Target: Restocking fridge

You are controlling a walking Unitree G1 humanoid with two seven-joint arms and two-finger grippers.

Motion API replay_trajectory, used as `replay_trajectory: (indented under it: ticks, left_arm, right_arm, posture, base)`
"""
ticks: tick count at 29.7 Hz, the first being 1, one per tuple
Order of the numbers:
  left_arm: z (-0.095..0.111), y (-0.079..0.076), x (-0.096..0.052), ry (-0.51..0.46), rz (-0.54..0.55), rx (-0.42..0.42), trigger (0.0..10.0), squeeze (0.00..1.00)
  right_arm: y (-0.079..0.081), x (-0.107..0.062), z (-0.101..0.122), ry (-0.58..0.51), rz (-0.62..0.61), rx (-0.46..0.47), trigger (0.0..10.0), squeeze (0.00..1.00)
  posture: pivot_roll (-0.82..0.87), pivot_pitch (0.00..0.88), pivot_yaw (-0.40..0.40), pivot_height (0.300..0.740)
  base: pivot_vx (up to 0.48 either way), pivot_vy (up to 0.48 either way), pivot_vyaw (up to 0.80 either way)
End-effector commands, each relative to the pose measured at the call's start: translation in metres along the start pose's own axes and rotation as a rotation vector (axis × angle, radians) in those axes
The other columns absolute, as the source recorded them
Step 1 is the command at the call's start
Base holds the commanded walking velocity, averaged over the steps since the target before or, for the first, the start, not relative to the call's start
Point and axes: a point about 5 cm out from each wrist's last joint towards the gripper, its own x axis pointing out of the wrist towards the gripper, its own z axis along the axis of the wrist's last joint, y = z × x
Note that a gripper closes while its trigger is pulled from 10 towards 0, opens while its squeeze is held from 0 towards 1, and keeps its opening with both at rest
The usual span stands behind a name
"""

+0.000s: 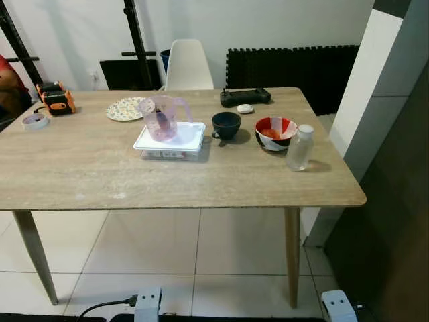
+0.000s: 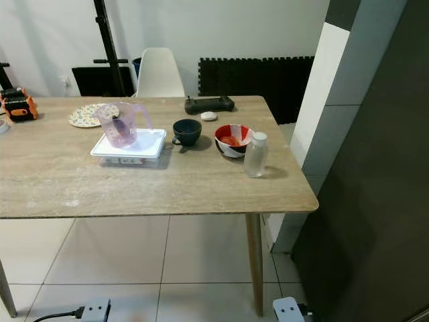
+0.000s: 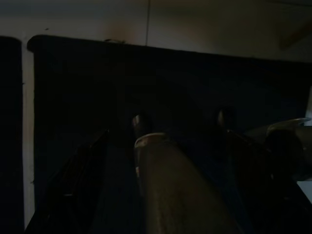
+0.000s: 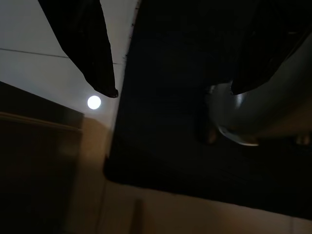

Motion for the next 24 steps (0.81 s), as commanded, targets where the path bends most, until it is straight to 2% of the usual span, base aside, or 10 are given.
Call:
replay_trajectory:
  ticks: [1, 8, 9, 10, 12, 16, 19, 21, 22, 24]
  left_arm:
    - [-0.002, 0.005, -0.001, 0.003, 0.020, 0.002, 10.0, 0.00]
    - [-0.005, 0.005, -0.002, 0.014, 0.020, 0.010, 10.0, 0.00]
    - [-0.005, 0.005, -0.002, 0.014, 0.019, 0.011, 10.0, 0.00]
    - [-0.005, 0.005, -0.002, 0.014, 0.019, 0.011, 10.0, 0.00]
    - [-0.005, 0.004, -0.002, 0.014, 0.019, 0.014, 10.0, 0.00]
    - [-0.003, 0.003, -0.001, 0.010, 0.016, 0.016, 10.0, 0.00]
    - [-0.003, 0.002, -0.001, 0.010, 0.014, 0.017, 10.0, 0.00]
    - [-0.004, 0.001, -0.001, 0.011, 0.013, 0.015, 10.0, 0.00]
    - [-0.004, 0.001, -0.001, 0.011, 0.013, 0.015, 10.0, 0.00]
    - [-0.005, 0.000, -0.001, 0.014, 0.011, 0.011, 10.0, 0.00]
  right_arm:
    - [0.012, 0.003, 0.012, -0.050, 0.093, 0.005, 10.0, 0.00]
    - [0.038, 0.002, 0.061, -0.245, 0.406, 0.069, 10.0, 0.00]
    - [0.048, -0.003, 0.078, -0.302, 0.612, 0.047, 10.0, 0.00]
    - [0.048, -0.003, 0.078, -0.302, 0.612, 0.047, 10.0, 0.00]
    - [0.056, -0.011, 0.091, -0.338, 0.822, -0.008, 10.0, 0.00]
    - [0.060, -0.028, 0.119, -0.435, 1.093, -0.092, 10.0, 0.00]
    - [0.058, -0.036, 0.141, -0.545, 1.126, -0.086, 10.0, 0.00]
    - [0.051, -0.046, 0.173, -0.717, 1.100, -0.033, 10.0, 0.00]
    - [0.051, -0.046, 0.173, -0.717, 1.100, -0.033, 10.0, 0.00]
    - [0.034, -0.062, 0.215, -0.941, 1.020, 0.076, 10.0, 0.00]
  posture:
    - [-0.11, 0.000, 0.014, 0.740]
    - [-0.13, 0.000, 0.023, 0.740]
    - [-0.13, 0.000, 0.024, 0.740]
    - [-0.13, 0.000, 0.024, 0.740]
    - [-0.13, 0.000, 0.024, 0.740]
    - [-0.13, 0.000, 0.020, 0.740]
    - [-0.13, 0.000, 0.014, 0.740]
    - [-0.12, 0.000, 0.010, 0.740]
    - [-0.12, 0.000, 0.010, 0.740]
    - [-0.12, 0.000, 0.009, 0.740]
  base:
    - [0.000, 0.000, 0.00]
    - [0.000, 0.000, 0.00]
    - [0.000, 0.000, 0.00]
    - [0.000, 0.000, 0.00]
    - [0.000, 0.000, 0.00]
    - [0.000, 0.000, 0.00]
    - [0.000, 0.000, 0.00]
    - [0.000, 0.000, 0.00]
    - [0.000, 0.000, 0.00]
    - [0.000, 0.000, 0.00]
